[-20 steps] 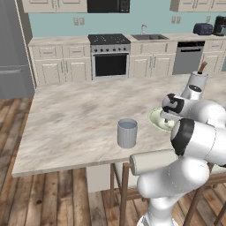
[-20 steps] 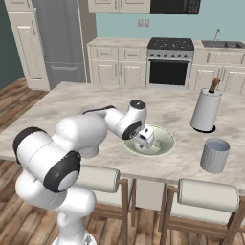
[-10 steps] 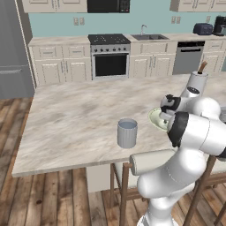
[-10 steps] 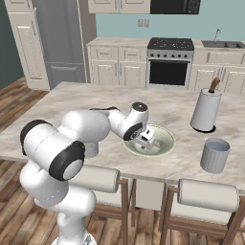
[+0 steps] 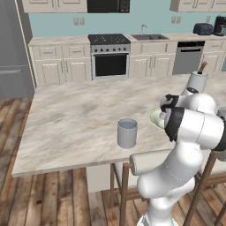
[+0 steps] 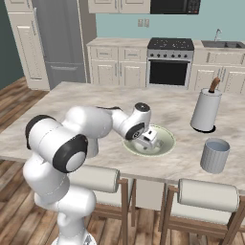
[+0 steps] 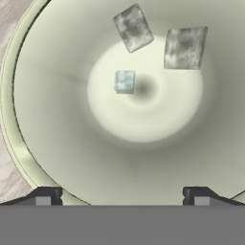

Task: There are four ice cubes in the ice bowl. Place two ice cubes in each glass of water.

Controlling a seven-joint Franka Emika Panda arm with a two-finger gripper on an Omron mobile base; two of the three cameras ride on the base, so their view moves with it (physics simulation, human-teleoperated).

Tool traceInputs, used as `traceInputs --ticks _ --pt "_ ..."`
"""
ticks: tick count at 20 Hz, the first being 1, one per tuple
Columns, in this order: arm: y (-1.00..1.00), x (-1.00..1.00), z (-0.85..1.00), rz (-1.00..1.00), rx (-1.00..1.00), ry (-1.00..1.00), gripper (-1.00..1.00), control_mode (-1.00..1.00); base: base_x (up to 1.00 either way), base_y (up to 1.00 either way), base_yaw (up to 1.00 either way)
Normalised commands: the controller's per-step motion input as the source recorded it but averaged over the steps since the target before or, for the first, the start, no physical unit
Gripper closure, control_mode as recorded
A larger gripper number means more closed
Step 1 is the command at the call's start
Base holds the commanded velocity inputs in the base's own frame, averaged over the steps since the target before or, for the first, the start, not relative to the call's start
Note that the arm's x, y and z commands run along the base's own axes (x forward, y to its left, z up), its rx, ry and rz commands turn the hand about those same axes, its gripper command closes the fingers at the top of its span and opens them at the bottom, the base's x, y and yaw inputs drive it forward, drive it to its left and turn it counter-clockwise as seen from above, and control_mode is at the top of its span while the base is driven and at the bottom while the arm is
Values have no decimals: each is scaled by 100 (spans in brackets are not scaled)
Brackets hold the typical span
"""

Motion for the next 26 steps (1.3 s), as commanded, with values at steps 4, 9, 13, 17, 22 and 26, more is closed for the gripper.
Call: traceInputs --ticks 4,9,13,17,22,26 --pt "0 11 -10 0 0 4 -100 -100 0 0 0" --pt "0 15 -5 0 0 0 -100 -100 0 0 0" --pt "0 13 -6 0 0 0 -100 -100 0 0 0" --pt "0 13 -11 0 0 0 -100 -100 0 0 0" --pt "-2 15 -10 0 0 0 -100 -100 0 0 0" --pt "-5 18 -9 0 0 0 -100 -100 0 0 0"
